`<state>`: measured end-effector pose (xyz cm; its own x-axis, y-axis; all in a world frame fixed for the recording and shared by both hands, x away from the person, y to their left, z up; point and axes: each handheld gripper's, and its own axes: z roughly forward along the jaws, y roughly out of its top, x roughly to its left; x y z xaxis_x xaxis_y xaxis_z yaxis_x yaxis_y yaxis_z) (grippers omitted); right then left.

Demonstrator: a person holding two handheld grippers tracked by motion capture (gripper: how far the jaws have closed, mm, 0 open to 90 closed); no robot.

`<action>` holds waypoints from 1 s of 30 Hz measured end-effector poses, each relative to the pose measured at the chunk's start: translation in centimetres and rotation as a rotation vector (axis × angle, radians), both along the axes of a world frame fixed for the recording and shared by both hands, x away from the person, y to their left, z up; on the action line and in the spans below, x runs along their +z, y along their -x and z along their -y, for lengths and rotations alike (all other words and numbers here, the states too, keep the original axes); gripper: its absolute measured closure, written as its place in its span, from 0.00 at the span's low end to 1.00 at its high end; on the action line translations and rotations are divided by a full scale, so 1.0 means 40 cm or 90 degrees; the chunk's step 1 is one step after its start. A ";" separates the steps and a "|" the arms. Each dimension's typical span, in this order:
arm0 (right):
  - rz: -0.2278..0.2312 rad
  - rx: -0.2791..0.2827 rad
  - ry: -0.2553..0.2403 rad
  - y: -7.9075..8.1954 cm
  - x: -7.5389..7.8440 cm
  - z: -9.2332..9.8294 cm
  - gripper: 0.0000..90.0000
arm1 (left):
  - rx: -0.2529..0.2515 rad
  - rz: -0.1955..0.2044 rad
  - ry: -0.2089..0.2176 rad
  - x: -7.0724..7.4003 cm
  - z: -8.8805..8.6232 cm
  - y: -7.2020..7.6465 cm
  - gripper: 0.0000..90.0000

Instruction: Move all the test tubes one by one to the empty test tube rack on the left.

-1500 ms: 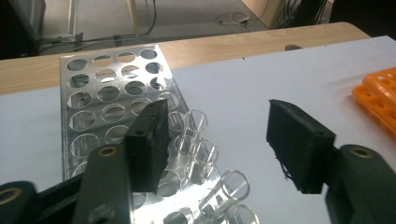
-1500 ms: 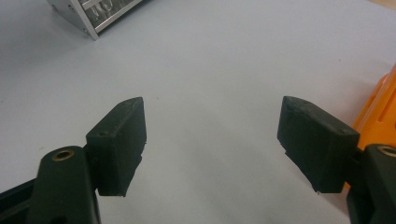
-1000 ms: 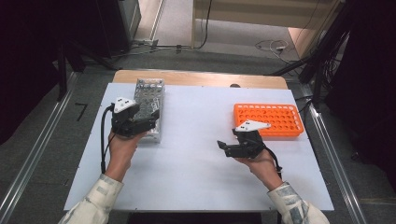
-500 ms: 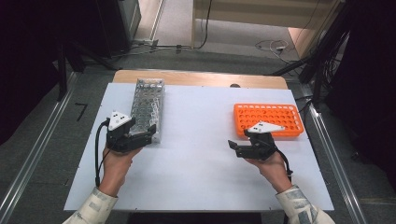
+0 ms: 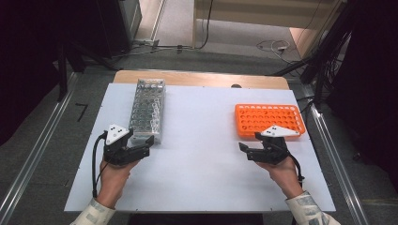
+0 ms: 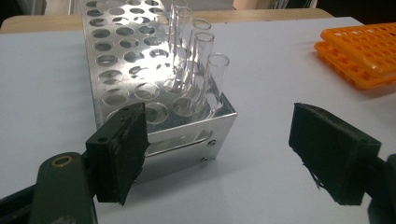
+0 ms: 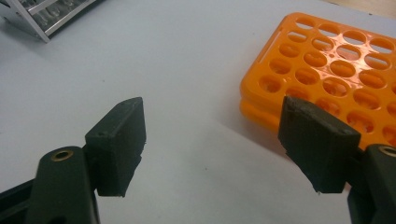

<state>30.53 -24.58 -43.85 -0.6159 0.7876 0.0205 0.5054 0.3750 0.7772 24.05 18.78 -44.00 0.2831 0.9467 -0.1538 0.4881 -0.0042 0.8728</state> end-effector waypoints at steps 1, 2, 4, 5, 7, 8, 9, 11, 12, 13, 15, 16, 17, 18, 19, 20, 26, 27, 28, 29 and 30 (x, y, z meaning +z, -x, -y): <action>0.001 -0.002 0.001 0.002 -0.001 0.004 0.24 | 0.003 -0.002 0.003 -0.003 -0.002 0.004 0.22; 0.000 -0.002 0.001 0.003 -0.002 0.009 0.24 | 0.005 -0.003 -0.001 -0.005 -0.004 0.007 0.22; -0.001 -0.004 0.003 0.006 -0.003 0.015 0.24 | 0.009 -0.001 -0.006 -0.008 -0.007 0.014 0.22; -0.001 -0.005 0.004 0.008 -0.003 0.019 0.24 | 0.011 0.000 -0.006 -0.009 -0.008 0.016 0.22; 0.000 -0.007 0.003 0.011 -0.003 0.026 0.24 | 0.008 -0.002 -0.004 -0.010 -0.010 0.020 0.22; 0.002 -0.010 0.003 0.013 -0.003 0.030 0.24 | 0.009 -0.003 -0.005 -0.011 -0.010 0.022 0.21; 0.002 -0.011 0.002 0.014 -0.002 0.034 0.24 | 0.009 -0.002 -0.004 -0.012 -0.011 0.024 0.20; 0.003 -0.015 0.000 0.017 -0.001 0.044 0.24 | 0.014 -0.003 -0.003 -0.014 -0.014 0.028 0.19; 0.004 -0.017 -0.001 0.018 -0.001 0.050 0.24 | 0.018 -0.003 -0.005 -0.015 -0.016 0.030 0.18; 0.002 -0.020 -0.002 0.019 -0.002 0.055 0.24 | 0.025 -0.004 -0.006 -0.016 -0.017 0.031 0.17; 0.002 -0.025 -0.001 0.021 -0.005 0.066 0.24 | 0.030 -0.007 -0.007 -0.018 -0.021 0.032 0.15; 0.002 -0.028 -0.002 0.022 -0.006 0.071 0.24 | 0.035 -0.008 -0.006 -0.020 -0.023 0.033 0.15; 0.002 -0.031 -0.002 0.023 -0.007 0.076 0.24 | 0.041 -0.009 -0.005 -0.021 -0.025 0.034 0.13; 0.001 -0.035 -0.003 0.024 -0.007 0.081 0.24 | 0.041 -0.008 -0.006 -0.022 -0.028 0.036 0.13; 0.003 -0.038 -0.002 0.025 -0.007 0.086 0.24 | 0.045 -0.009 -0.008 -0.023 -0.030 0.037 0.13; 0.003 -0.041 -0.005 0.027 -0.007 0.091 0.24 | 0.048 -0.009 -0.007 -0.024 -0.033 0.038 0.13; 0.004 -0.054 -0.007 0.036 -0.005 0.117 0.24 | 0.061 -0.015 -0.010 -0.031 -0.054 0.043 0.13; 0.005 -0.056 -0.007 0.038 -0.005 0.121 0.24 | 0.064 -0.015 -0.010 -0.032 -0.057 0.044 0.13; 0.006 -0.058 -0.006 0.039 -0.005 0.126 0.24 | 0.065 -0.016 -0.010 -0.033 -0.061 0.046 0.13; 0.006 -0.061 -0.009 0.041 -0.005 0.131 0.24 | 0.066 -0.016 -0.011 -0.034 -0.065 0.047 0.13; 0.006 -0.063 -0.010 0.043 -0.005 0.135 0.24 | 0.069 -0.016 -0.010 -0.035 -0.069 0.049 0.13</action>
<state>28.82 -30.00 -44.05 -0.5351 0.8444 0.0272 0.5318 0.3116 0.7875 22.08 21.53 -45.40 0.1757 0.9738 -0.1445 0.5088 0.0358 0.8602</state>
